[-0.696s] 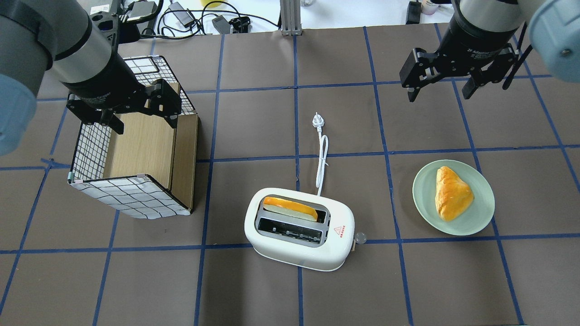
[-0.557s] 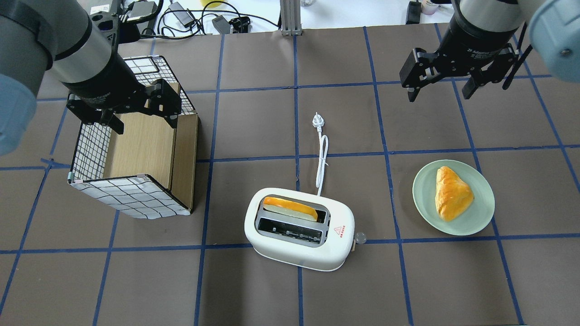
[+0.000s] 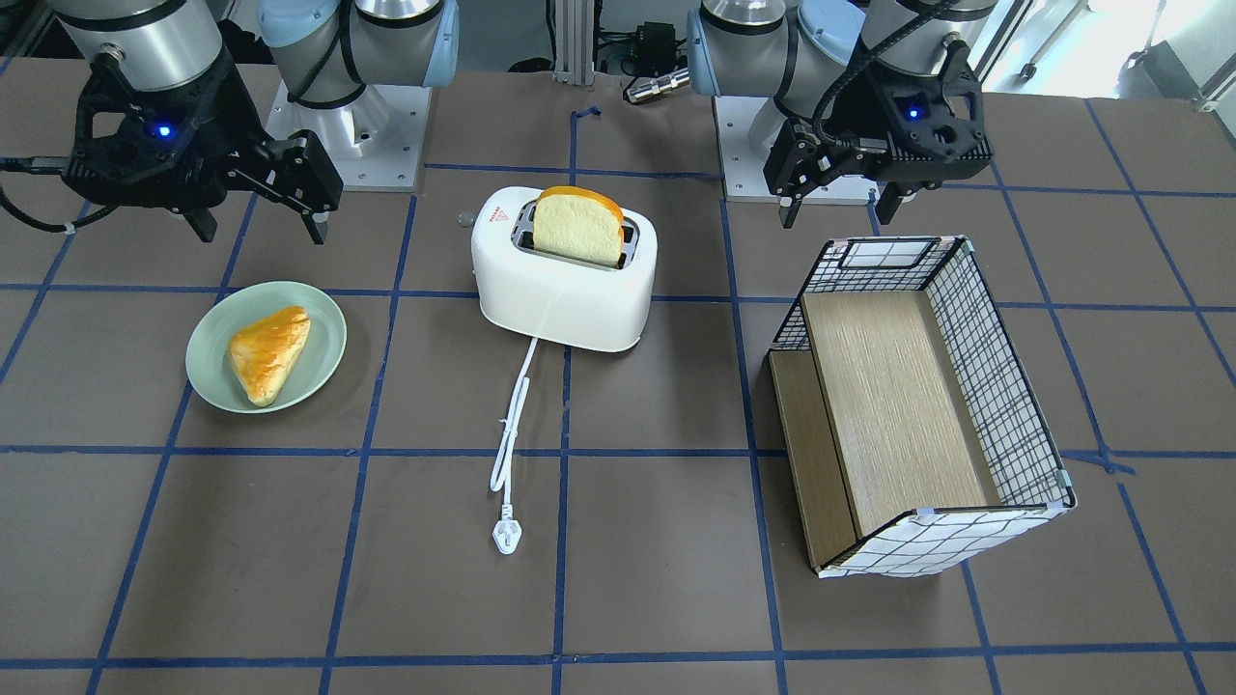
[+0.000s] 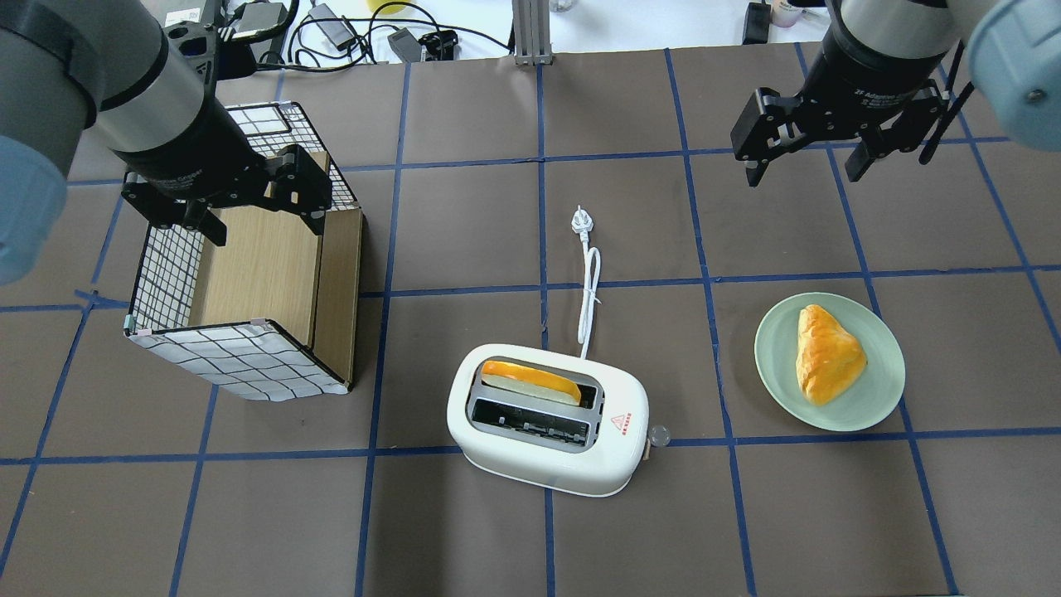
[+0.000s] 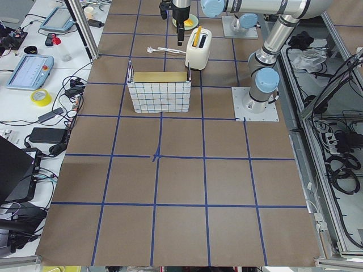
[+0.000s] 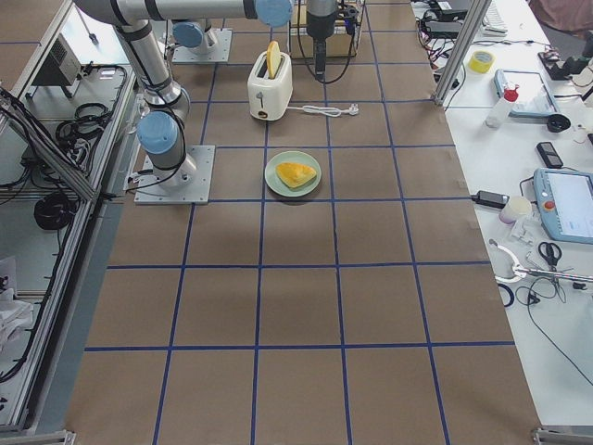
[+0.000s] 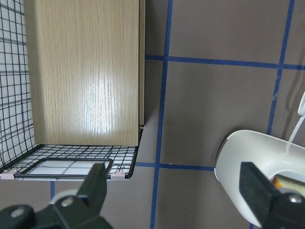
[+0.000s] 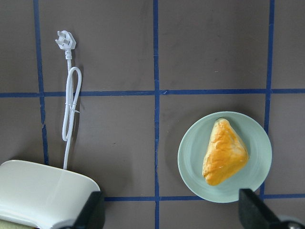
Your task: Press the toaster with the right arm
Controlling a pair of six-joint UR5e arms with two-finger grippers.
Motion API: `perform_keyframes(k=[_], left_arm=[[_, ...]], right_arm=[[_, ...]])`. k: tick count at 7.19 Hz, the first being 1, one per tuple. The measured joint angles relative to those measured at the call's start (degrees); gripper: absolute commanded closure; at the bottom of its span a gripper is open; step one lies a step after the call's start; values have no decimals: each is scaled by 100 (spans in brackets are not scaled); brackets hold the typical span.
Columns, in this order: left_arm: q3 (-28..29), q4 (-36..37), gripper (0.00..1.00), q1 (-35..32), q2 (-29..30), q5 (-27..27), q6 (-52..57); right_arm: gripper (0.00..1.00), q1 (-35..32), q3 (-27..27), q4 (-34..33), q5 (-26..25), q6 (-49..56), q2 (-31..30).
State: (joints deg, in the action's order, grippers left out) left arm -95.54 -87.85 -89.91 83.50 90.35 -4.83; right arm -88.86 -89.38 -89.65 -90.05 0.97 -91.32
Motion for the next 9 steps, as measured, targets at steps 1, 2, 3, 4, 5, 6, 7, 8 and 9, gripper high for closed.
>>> perform_keyframes(k=[1, 2, 3, 4, 5, 6, 7, 8, 9], left_arm=[[0, -2, 0, 0, 0, 0, 0], [0, -3, 0, 0, 0, 0, 0], [0, -2, 0, 0, 2, 0, 0], [0, 2, 0, 0, 3, 0, 0], [0, 2, 0, 0, 2, 0, 0], [0, 1, 0, 0, 1, 0, 0], [0, 1, 0, 0, 0, 0, 0], [0, 1, 0, 0, 0, 0, 0], [0, 1, 0, 0, 0, 0, 0]], right_arm=[[0, 0, 0, 0, 0, 0, 0], [0, 0, -8, 4, -3, -5, -3], [0, -1, -21, 14, -16, -14, -6], [0, -3, -30, 19, -25, -21, -7], [3, -3, -38, 27, -24, -33, -15], [23, -14, -67, 97, -7, -186, -43], [53, -58, -167, 219, 27, -570, -119], [99, -155, -362, 345, 58, -996, -237], [100, -259, -594, 535, 102, -1342, -367]])
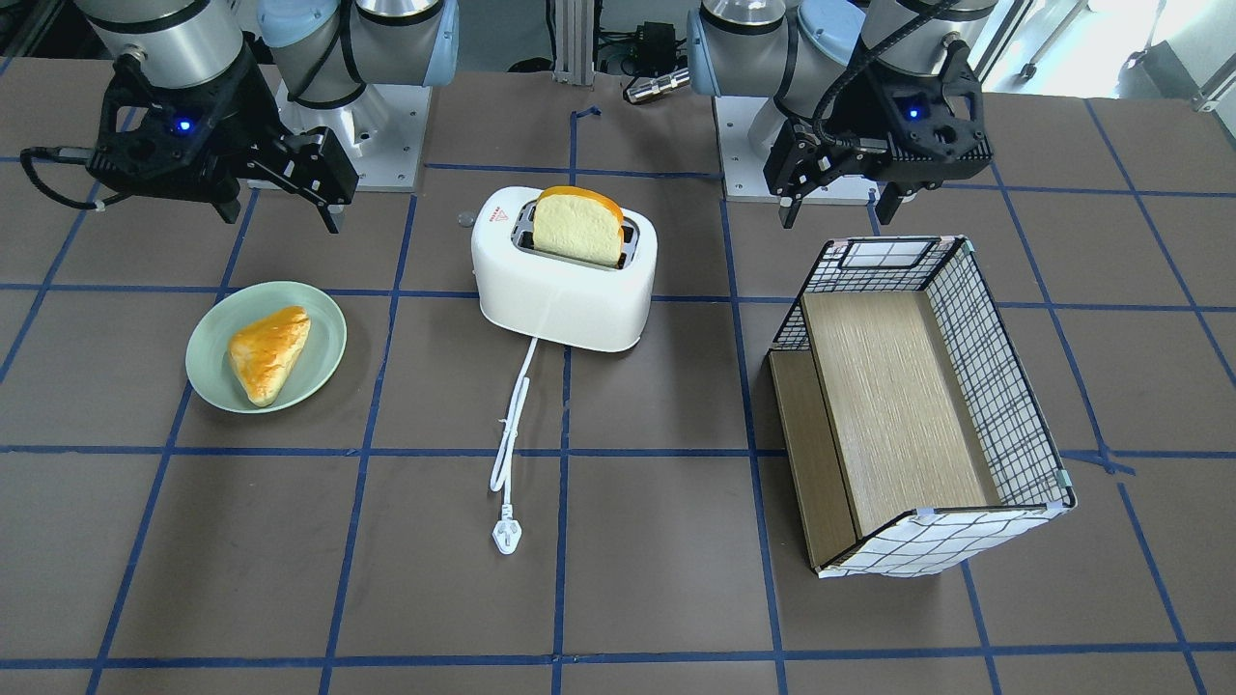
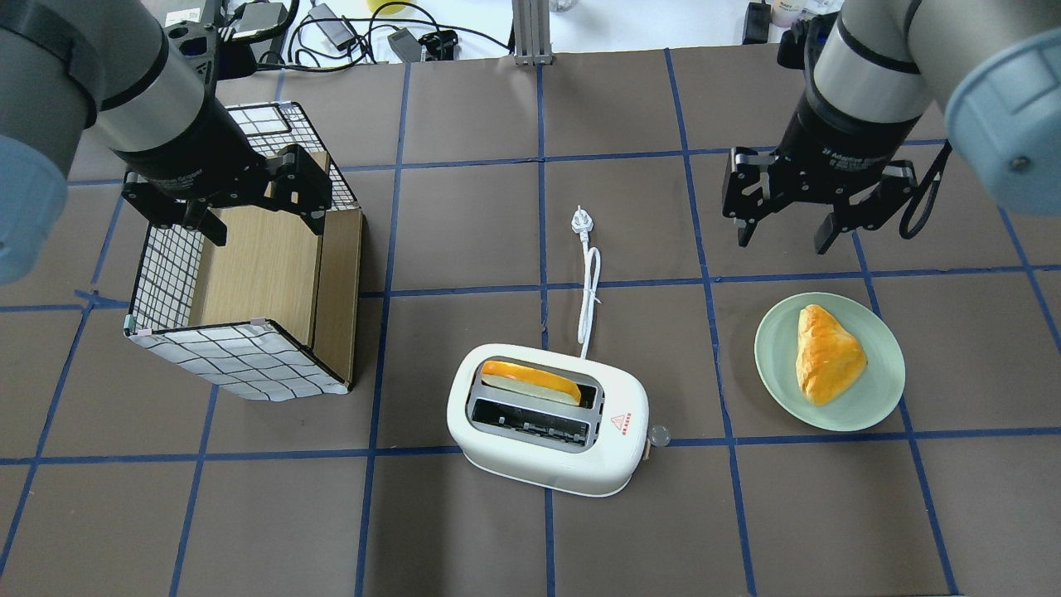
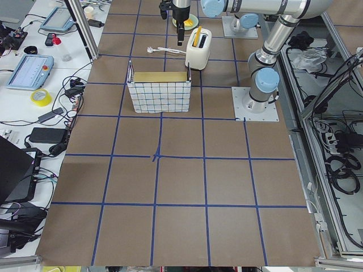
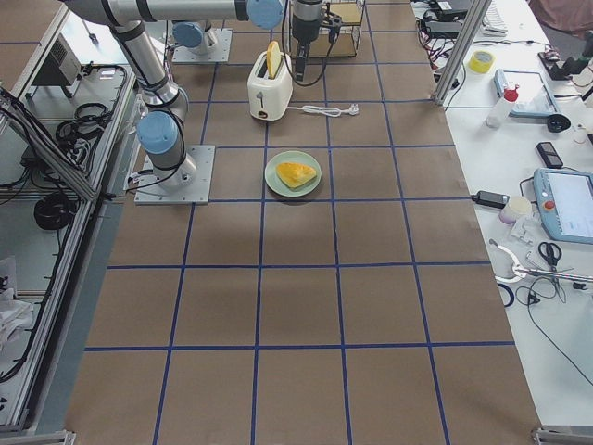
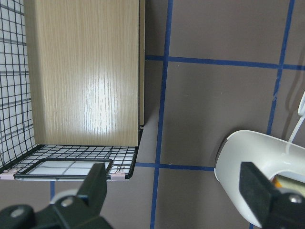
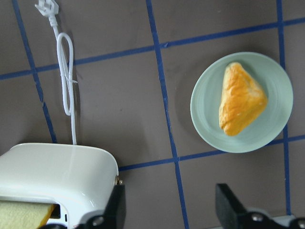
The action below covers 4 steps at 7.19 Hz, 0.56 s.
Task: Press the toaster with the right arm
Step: 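Lower the right gripper toward the lever at the toaster's side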
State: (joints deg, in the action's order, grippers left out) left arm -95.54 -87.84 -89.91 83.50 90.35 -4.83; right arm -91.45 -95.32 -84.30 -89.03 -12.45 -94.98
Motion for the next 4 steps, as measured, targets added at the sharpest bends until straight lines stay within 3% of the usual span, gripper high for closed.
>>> perform_keyframes(k=[2, 4], left_arm=[[0, -4, 0, 0, 0, 0, 0], [0, -5, 0, 0, 0, 0, 0]], right_arm=[[100, -81, -265, 704, 570, -359, -112], [100, -71, -565, 936, 1295, -47, -111]])
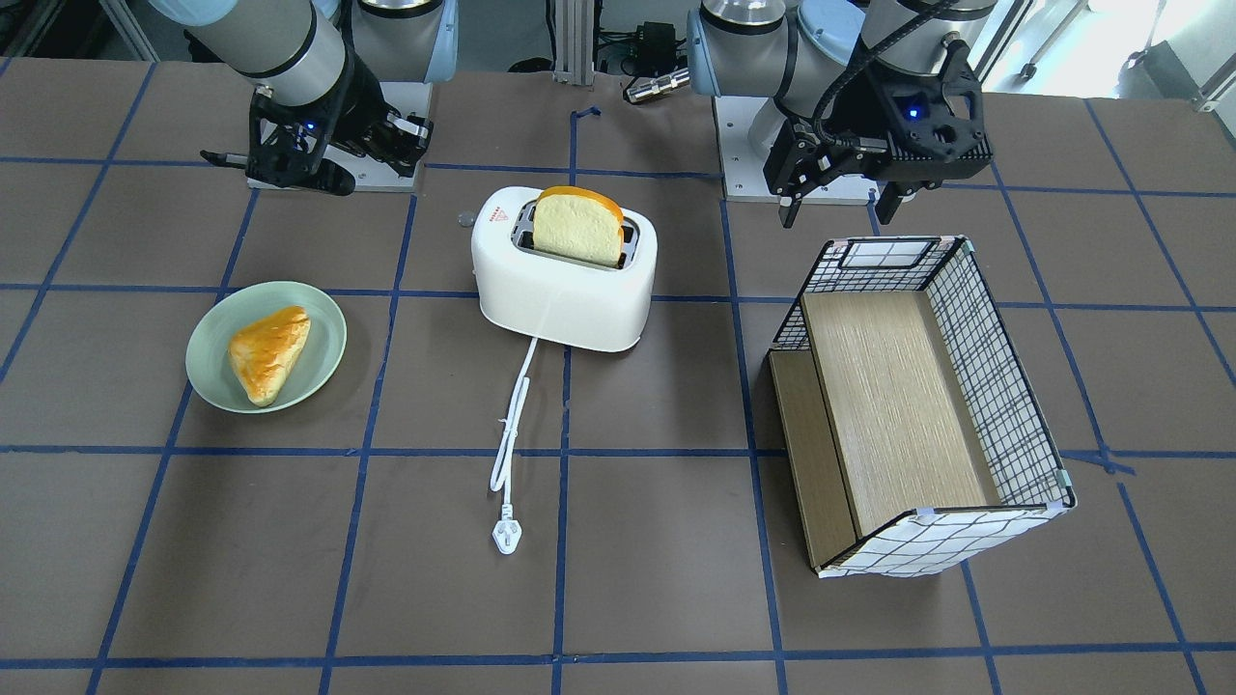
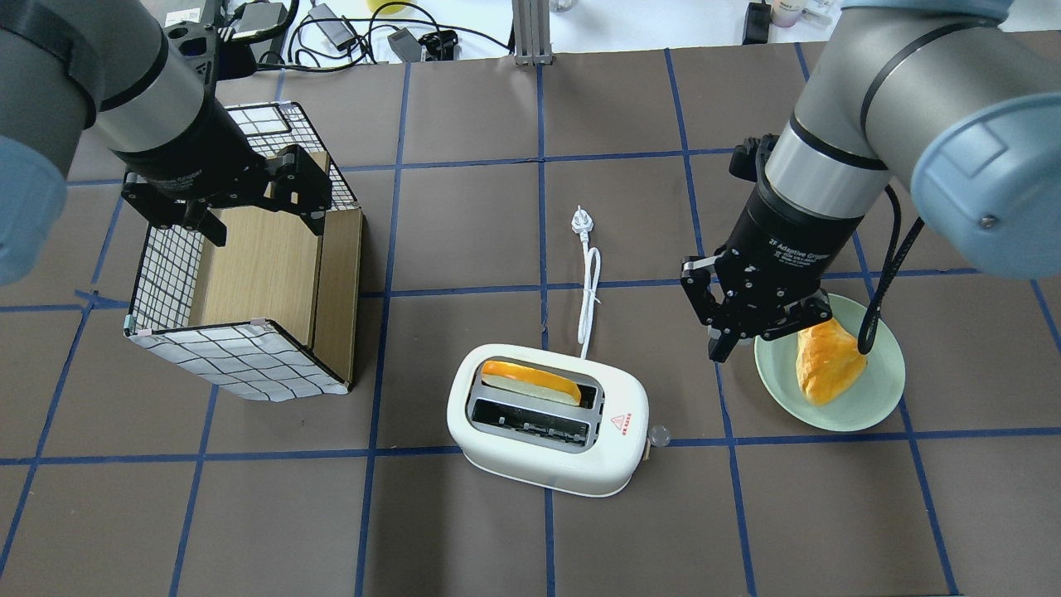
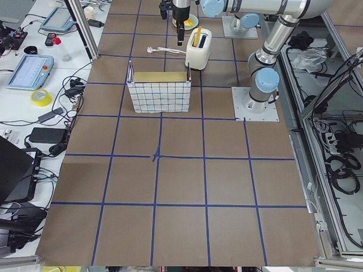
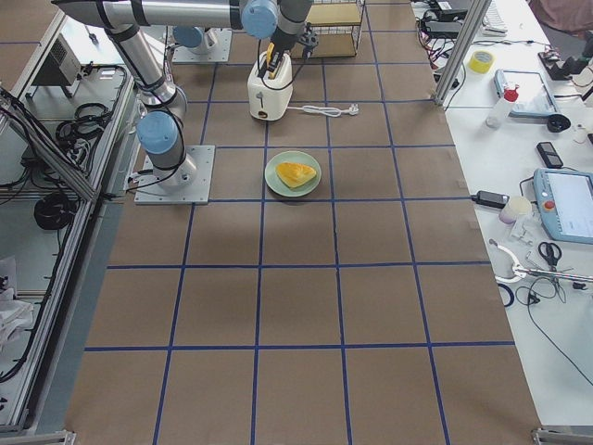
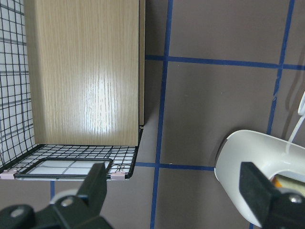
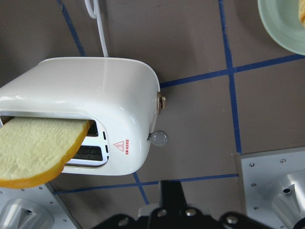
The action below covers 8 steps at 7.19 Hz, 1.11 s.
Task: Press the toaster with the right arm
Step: 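Lower the right gripper toward the lever at the toaster's side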
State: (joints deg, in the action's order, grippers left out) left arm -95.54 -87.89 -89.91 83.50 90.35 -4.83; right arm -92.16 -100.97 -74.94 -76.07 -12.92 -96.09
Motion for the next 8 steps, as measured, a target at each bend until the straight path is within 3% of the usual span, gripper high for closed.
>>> perform_keyframes(k=[4, 8], left_arm=[[0, 0, 0, 0, 0, 0, 0], [0, 3, 0, 0, 0, 0, 0]], right_arm=[[100, 154, -553, -241, 607, 1219, 34], [100, 256, -1200, -683, 698, 1503, -123]])
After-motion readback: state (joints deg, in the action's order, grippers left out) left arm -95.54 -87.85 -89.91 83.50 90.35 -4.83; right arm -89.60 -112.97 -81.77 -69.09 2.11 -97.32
